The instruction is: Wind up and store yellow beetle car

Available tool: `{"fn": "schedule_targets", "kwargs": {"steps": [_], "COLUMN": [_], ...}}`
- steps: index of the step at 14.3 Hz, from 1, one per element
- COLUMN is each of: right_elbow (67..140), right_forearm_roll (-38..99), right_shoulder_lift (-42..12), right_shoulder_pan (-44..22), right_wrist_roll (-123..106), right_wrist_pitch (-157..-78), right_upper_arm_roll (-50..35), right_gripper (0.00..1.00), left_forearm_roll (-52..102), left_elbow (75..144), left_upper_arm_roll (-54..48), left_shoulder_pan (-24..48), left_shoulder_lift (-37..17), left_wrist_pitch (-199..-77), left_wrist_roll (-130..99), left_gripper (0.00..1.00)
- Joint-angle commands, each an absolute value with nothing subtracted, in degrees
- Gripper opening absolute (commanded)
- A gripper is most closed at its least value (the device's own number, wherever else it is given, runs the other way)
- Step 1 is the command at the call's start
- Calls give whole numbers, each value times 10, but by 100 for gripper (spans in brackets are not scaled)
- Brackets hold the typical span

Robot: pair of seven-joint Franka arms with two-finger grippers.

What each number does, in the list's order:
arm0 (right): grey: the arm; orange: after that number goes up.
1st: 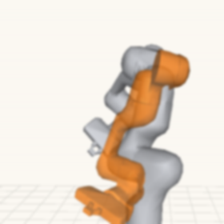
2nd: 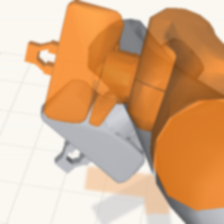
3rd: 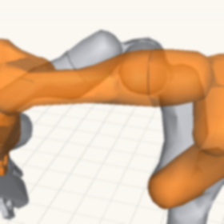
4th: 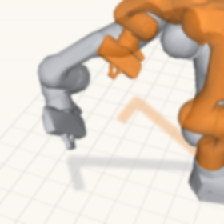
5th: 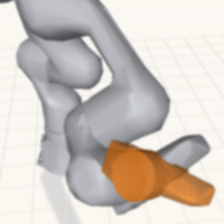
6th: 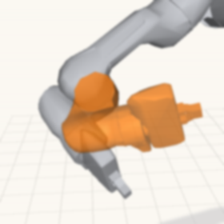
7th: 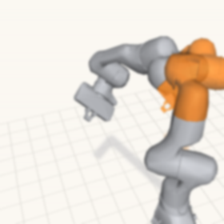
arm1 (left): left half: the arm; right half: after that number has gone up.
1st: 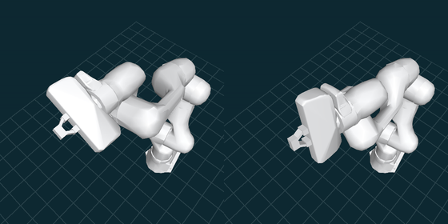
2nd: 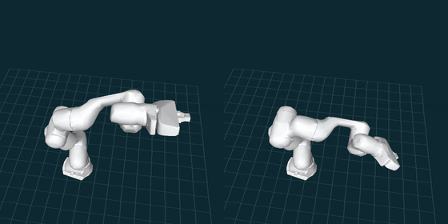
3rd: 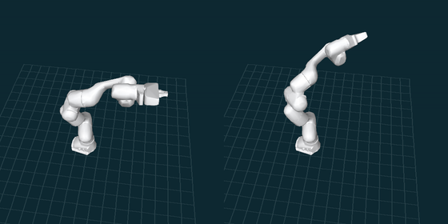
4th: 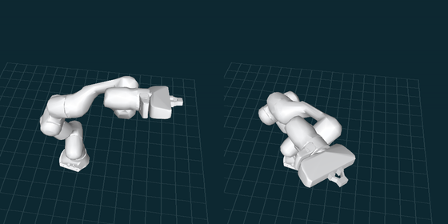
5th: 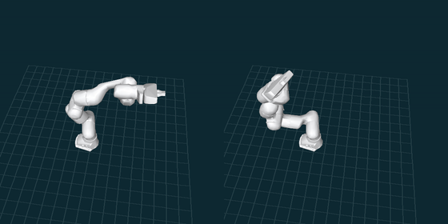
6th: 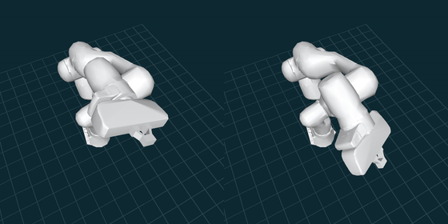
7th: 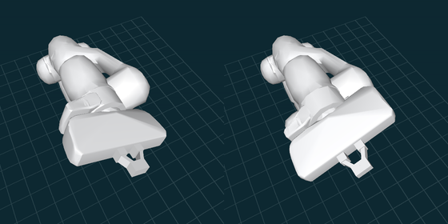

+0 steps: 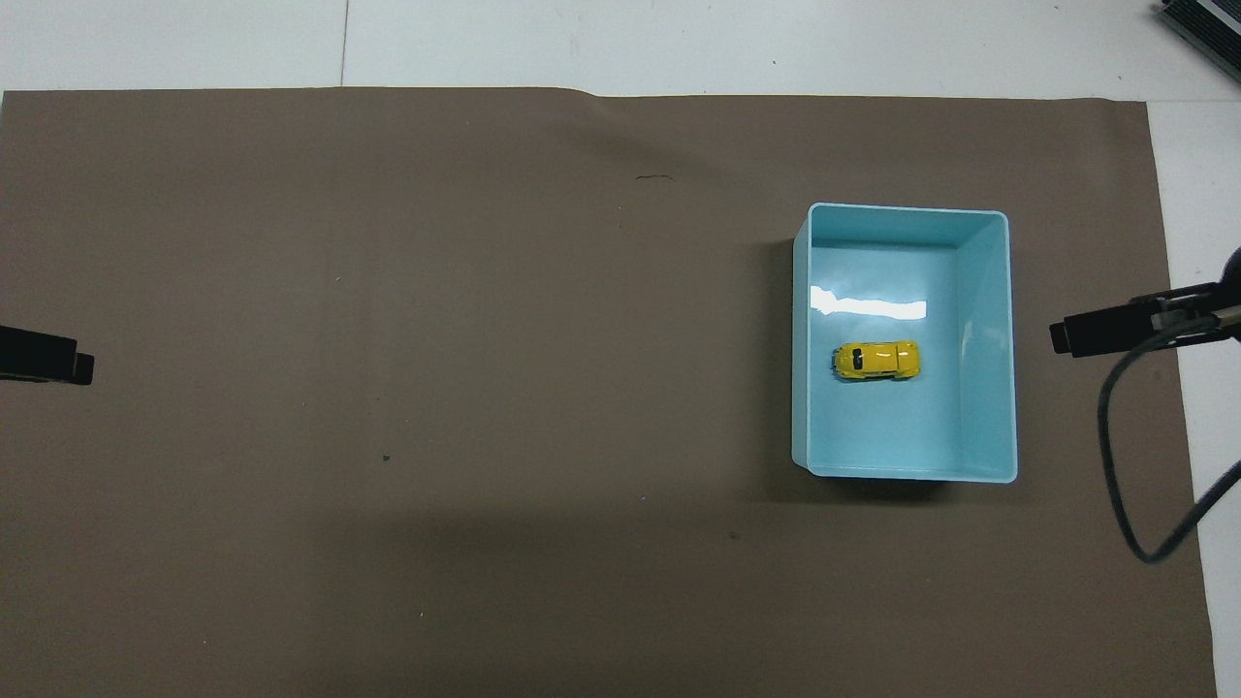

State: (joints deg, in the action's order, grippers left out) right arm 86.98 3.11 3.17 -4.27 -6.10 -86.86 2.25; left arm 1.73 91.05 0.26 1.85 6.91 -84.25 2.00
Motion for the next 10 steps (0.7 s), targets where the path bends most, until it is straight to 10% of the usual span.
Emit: {"fn": "schedule_targets", "kwargs": {"steps": [1,10], "right_elbow": [863,865], "right_forearm_roll": [28,-4], "right_shoulder_lift": [35,43], "right_shoulder_pan": [-40,-40], "right_wrist_roll": [-49,-50], "right_wrist_pitch": [-851,-840], "right_upper_arm_roll": [25,21], "right_gripper": [100,100], "left_forearm_roll": [22,22], "left_elbow": [908,908], "left_upper_arm_roll": [1,1], "left_shoulder_pan": [12,12], "left_shoulder_lift": [75,75], "left_wrist_pitch": [-831,-831], "left_wrist_roll": [27,27], "left_gripper": [100,100]}}
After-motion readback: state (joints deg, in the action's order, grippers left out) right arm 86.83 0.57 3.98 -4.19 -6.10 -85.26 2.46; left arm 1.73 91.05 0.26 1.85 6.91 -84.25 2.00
